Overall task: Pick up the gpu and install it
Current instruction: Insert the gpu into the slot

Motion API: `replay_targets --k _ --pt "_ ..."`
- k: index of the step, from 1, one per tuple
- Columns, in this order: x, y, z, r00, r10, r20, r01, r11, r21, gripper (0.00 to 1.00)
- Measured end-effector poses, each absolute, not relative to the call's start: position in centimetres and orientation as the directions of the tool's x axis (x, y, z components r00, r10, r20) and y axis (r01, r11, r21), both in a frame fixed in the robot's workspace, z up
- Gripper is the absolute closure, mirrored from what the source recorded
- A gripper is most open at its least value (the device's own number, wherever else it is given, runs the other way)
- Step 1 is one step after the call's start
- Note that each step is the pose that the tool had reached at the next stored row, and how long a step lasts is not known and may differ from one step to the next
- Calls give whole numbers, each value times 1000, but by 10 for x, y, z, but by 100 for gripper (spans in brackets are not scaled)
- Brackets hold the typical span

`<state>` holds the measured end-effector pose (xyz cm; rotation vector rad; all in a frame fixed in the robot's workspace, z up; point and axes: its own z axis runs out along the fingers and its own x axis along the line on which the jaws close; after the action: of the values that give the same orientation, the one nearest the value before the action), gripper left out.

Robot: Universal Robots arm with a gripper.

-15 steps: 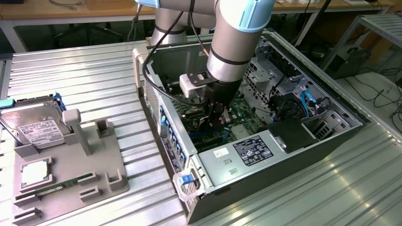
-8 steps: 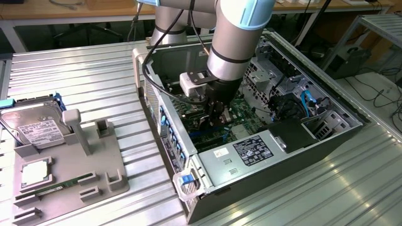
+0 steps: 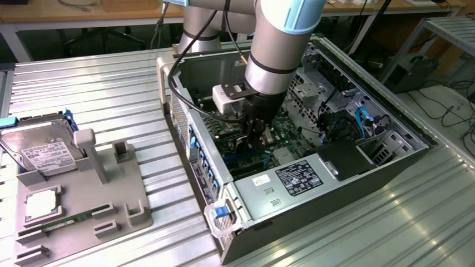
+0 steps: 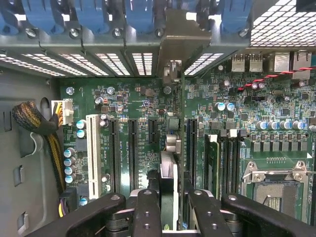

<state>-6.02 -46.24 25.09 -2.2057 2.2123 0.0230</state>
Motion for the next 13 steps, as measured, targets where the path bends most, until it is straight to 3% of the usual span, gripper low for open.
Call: replay_targets --k 13 --pt "-60 -460 250 -3 -1000 -23 -1000 3 -2 73"
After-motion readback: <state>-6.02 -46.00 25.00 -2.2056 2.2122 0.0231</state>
